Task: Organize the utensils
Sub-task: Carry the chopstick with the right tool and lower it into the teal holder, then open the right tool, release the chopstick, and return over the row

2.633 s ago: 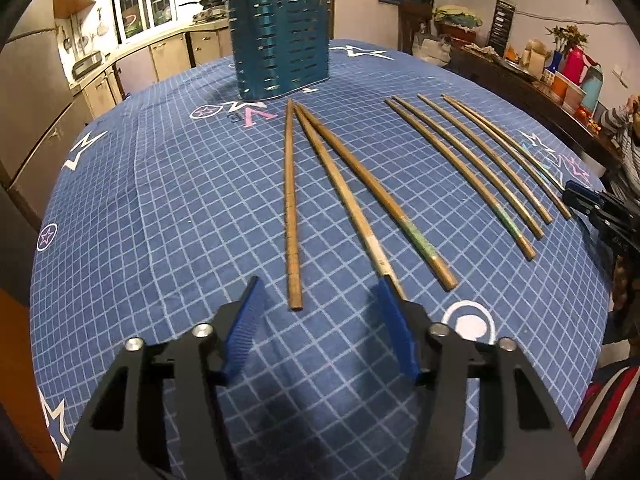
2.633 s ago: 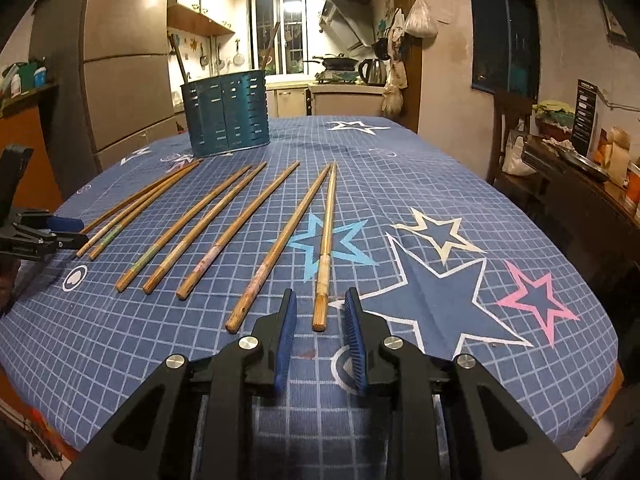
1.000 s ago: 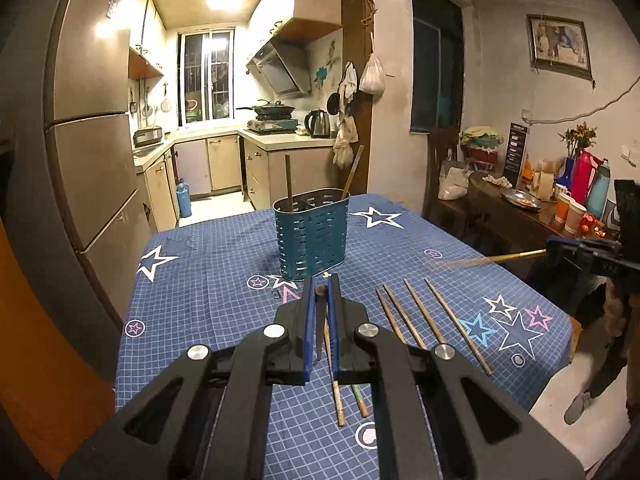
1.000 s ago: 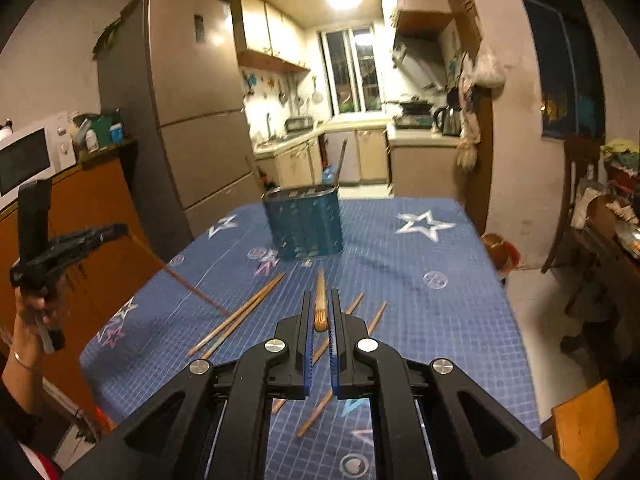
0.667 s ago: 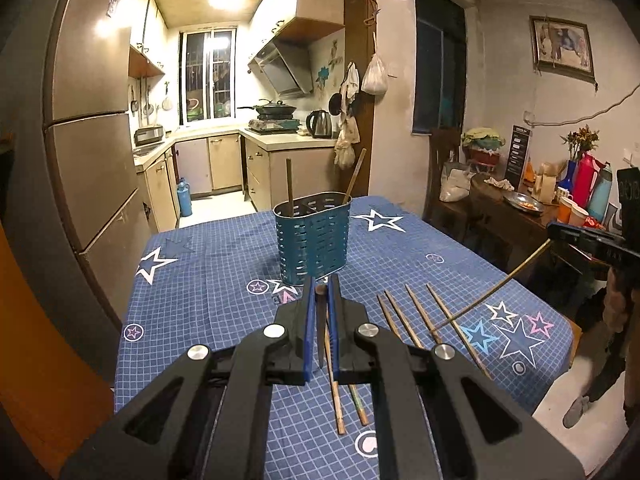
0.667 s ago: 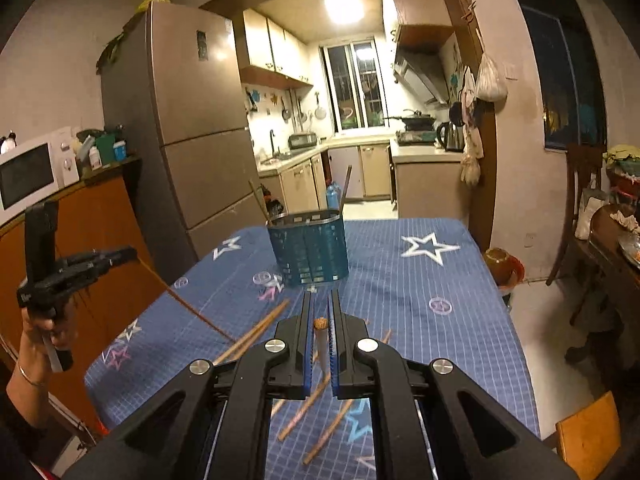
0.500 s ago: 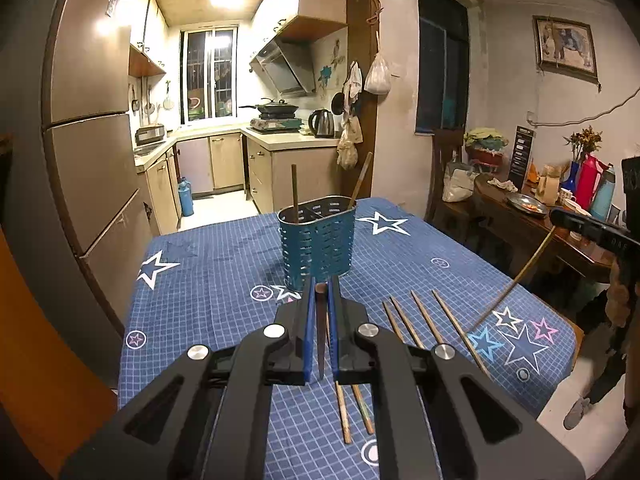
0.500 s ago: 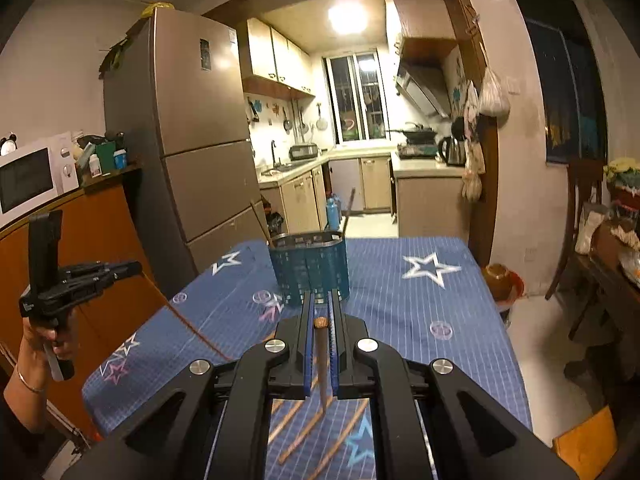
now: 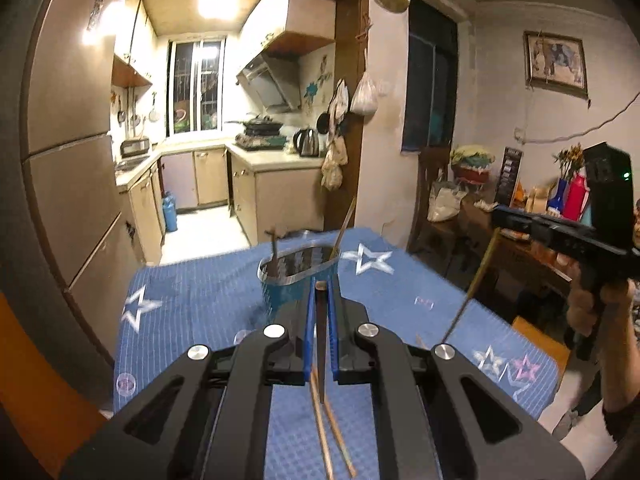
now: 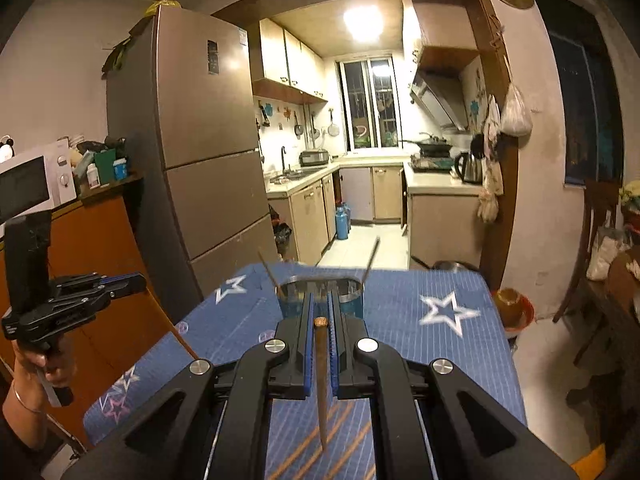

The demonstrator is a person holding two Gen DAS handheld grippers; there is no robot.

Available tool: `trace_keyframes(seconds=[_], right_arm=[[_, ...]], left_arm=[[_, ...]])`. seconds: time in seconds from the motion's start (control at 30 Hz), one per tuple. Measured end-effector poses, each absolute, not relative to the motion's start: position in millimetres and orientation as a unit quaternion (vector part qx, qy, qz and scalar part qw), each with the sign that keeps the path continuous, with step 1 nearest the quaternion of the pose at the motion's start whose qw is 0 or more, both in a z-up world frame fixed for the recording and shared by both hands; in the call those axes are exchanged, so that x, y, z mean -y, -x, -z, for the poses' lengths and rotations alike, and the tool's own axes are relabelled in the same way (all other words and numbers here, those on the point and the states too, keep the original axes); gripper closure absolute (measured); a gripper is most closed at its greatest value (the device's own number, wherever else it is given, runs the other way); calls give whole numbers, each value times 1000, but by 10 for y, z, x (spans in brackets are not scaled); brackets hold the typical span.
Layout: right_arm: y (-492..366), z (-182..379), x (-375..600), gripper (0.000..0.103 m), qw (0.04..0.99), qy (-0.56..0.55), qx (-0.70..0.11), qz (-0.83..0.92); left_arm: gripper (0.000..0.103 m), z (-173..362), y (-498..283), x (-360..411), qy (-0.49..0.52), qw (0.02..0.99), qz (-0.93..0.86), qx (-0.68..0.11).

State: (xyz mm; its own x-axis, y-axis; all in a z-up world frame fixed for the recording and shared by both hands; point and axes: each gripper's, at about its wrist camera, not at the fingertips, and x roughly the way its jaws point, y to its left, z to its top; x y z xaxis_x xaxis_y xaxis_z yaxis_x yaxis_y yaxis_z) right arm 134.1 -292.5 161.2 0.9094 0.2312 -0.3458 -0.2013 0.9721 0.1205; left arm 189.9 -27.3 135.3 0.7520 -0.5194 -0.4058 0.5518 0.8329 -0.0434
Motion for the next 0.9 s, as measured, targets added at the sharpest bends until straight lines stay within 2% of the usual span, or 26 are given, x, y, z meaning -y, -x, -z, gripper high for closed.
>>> trace_keyframes(seconds=[0.27,0.4,0.6,0.9], right_arm=[[-1935,-2394,2773,95,986,-16,-139,-93],[-2307,-2624,2725,95,989,-8,-122,-78],[-3011,-2597,2737,95,990,-22,-127,-65],[-3772,-2106,2811,95,986,-51,-149,-59]], left_arm=[[98,-2160,-2330,668,-31,950,276,-140],[98,-2297,-2585,831,-35,957,259,-125],[98,-2094,-3122,980,-29,958,241,-151],[98,-1558,-3692,1062,-47,955,213,-200]])
